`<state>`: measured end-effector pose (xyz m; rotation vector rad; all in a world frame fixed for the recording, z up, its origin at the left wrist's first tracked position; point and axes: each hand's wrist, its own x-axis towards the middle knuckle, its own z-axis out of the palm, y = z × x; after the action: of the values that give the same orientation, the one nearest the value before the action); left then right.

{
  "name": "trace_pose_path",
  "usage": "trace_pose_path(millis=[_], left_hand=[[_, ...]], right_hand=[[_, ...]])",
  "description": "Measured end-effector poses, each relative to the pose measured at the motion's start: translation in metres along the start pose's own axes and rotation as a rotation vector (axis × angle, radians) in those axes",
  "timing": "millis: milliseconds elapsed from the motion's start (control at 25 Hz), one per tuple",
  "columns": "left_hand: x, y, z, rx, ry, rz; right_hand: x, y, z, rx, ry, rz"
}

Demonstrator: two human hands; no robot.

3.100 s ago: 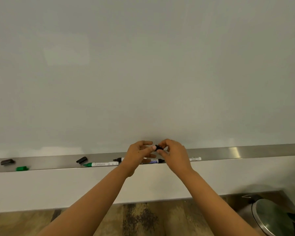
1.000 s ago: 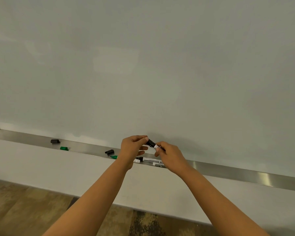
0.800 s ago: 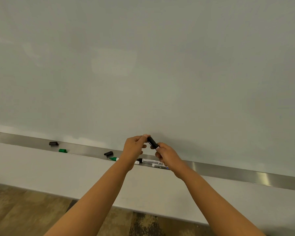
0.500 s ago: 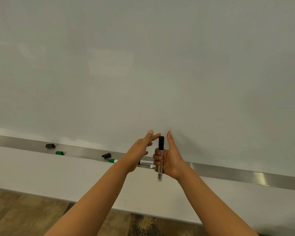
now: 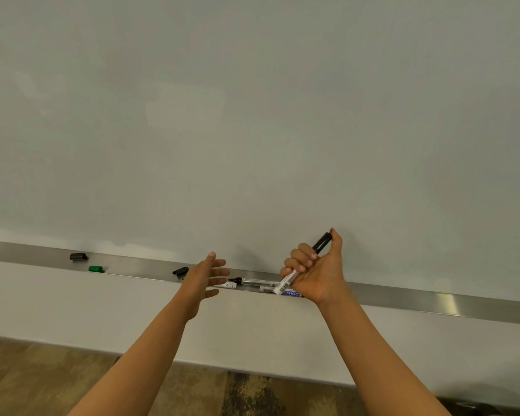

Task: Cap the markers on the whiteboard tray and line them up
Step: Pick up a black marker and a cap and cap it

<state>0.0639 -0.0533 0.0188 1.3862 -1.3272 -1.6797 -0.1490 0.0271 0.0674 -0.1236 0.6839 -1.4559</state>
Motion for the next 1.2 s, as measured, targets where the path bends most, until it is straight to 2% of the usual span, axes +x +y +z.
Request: trace_pose_path(millis=[560, 640, 880, 1000, 1040, 1080, 1200], left_hand=[[0.004, -0.004, 0.006, 0.006, -0.034, 0.008], [0.007, -0.002, 0.009, 0.019, -0.042, 0.011], [0.015, 0.003, 0.014, 0.031, -0.036, 0.009], [0.018, 0.003, 0.020, 0.033, -0.023, 0.004], [0.019, 0.003, 0.023, 0.045, -0.019, 0.009], [0.020, 0.003, 0.026, 0.066, -0.016, 0.019], [0.024, 0.001, 0.034, 0.135, -0.017, 0.051]], right_hand=[[-0.003, -0.017, -0.003, 0.092, 0.254, -0.412], [0.000, -0.017, -0.005, 0.135, 0.250, -0.416], [0.002, -0.024, -0.022, 0.113, 0.072, -0.302], [0.000, -0.036, -0.033, 0.058, 0.110, -0.233], [0.000, -0.041, -0.037, -0.052, 0.161, -0.199], [0.001, -0.046, -0.044, -0.294, 0.256, -0.193], [0.002, -0.057, -0.072, -1.470, 0.584, -0.221]])
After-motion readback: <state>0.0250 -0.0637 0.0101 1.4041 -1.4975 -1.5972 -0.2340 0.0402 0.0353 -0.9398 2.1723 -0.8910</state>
